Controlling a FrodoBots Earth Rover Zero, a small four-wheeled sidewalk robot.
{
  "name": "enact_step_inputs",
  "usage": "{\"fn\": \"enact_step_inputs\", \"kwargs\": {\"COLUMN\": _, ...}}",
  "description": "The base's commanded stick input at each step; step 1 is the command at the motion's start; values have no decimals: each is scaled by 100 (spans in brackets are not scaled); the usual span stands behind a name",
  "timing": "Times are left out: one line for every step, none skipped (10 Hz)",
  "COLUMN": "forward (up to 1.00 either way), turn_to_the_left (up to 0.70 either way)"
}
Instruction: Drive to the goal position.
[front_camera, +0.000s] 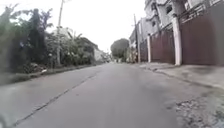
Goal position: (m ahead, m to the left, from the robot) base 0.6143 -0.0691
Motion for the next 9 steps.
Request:
{"fn": "enact_step_inputs", "kwargs": {"forward": 100, "turn_to_the_left": -40}}
{"fn": "enact_step_inputs", "kwargs": {"forward": 100, "turn_to_the_left": -40}}
{"fn": "enact_step_inputs", "kwargs": {"forward": 100, "turn_to_the_left": -40}}
{"fn": "enact_step_inputs", "kwargs": {"forward": 100, "turn_to_the_left": -40}}
{"fn": "enact_step_inputs", "kwargs": {"forward": 100, "turn_to_the_left": -25}}
{"fn": "enact_step_inputs", "kwargs": {"forward": 100, "turn_to_the_left": 0}}
{"fn": "enact_step_inputs", "kwargs": {"forward": 100, "turn_to_the_left": 0}}
{"fn": "enact_step_inputs", "kwargs": {"forward": 100, "turn_to_the_left": 0}}
{"fn": "enact_step_inputs", "kwargs": {"forward": 100, "turn_to_the_left": 0}}
